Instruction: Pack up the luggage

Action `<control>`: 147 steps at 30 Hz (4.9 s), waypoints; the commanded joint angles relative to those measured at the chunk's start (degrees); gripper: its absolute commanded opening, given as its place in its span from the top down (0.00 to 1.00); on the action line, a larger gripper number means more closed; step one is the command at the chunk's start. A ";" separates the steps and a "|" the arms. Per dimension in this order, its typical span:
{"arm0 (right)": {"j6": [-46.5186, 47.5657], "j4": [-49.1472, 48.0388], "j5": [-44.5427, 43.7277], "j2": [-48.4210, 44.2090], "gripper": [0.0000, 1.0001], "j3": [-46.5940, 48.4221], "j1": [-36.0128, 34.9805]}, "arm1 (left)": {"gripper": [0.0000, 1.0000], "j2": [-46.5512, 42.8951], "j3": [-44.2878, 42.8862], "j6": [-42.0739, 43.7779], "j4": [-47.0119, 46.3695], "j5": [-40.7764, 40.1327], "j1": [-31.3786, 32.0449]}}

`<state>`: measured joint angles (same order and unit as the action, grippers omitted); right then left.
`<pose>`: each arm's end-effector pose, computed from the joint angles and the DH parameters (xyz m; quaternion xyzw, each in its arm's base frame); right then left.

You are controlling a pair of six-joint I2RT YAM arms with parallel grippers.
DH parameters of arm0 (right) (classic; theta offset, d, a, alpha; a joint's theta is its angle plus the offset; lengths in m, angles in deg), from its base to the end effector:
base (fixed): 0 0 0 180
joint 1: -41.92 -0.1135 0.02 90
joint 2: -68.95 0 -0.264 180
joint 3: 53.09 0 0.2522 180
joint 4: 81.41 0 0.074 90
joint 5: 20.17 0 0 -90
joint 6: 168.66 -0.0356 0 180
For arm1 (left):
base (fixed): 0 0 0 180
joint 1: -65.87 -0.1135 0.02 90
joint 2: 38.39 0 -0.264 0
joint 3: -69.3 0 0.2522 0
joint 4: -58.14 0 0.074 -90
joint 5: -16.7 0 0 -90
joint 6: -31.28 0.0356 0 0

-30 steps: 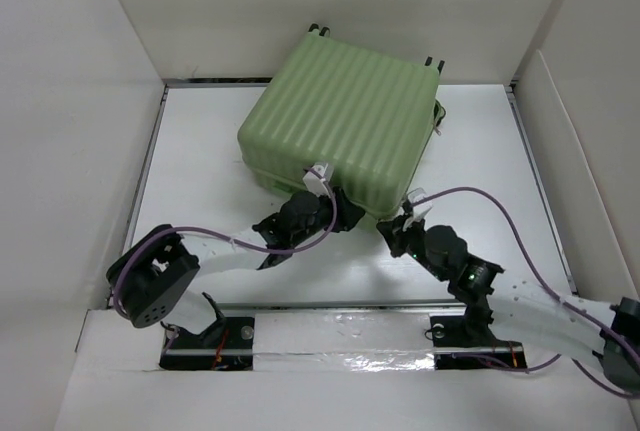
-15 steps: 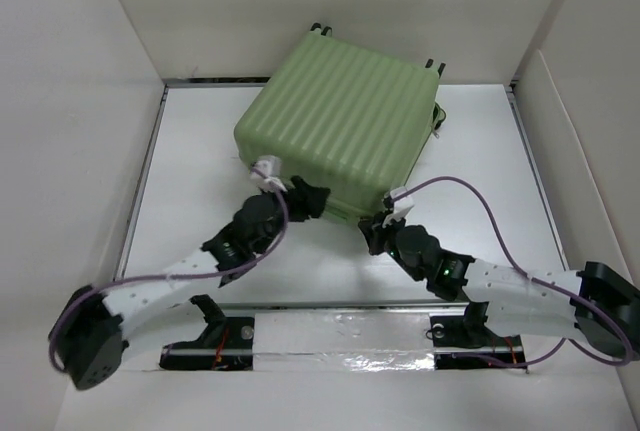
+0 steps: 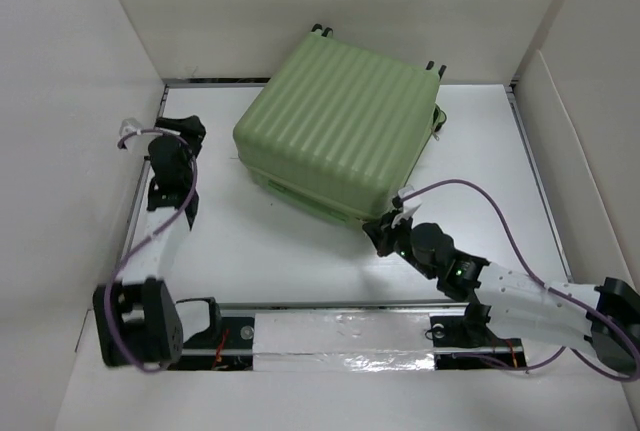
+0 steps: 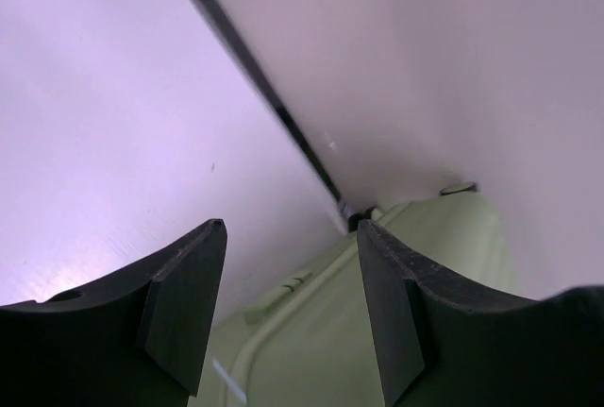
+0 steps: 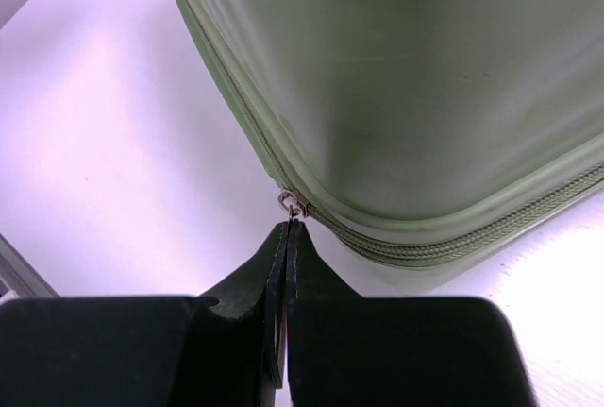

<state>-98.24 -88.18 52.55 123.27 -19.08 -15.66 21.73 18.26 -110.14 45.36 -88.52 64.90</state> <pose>0.1202 0.1695 0.2151 -0.1649 0.7646 0.2893 0.5519 0.2455 0.0135 0.3096 -0.3859 0.5656 -0.2263 0.6928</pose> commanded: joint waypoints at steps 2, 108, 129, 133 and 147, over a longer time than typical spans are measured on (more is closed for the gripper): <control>0.24 -5.22 7.78 -4.66 1.00 -0.65 0.98 | 0.45 16.24 -12.01 -2.64 1.04 20.91 -4.48; -4.51 14.65 0.49 -22.51 1.00 -2.85 -25.56 | 0.06 69.78 -64.15 -8.06 -8.51 39.39 26.99; -3.54 25.72 -7.60 -33.41 1.00 -2.24 -25.04 | 1.00 62.94 -37.45 -28.39 -49.48 29.64 19.88; -0.22 26.51 -6.81 -34.20 1.00 -0.92 -21.62 | 1.00 55.56 -25.41 -27.42 -55.26 29.29 13.38; 18.25 19.91 24.03 -15.48 1.00 17.09 25.04 | 1.00 25.23 10.90 -14.33 -57.14 25.76 7.92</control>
<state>-87.72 -56.73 79.67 109.06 -10.45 -0.06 50.47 26.87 -129.99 -1.99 -62.75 72.92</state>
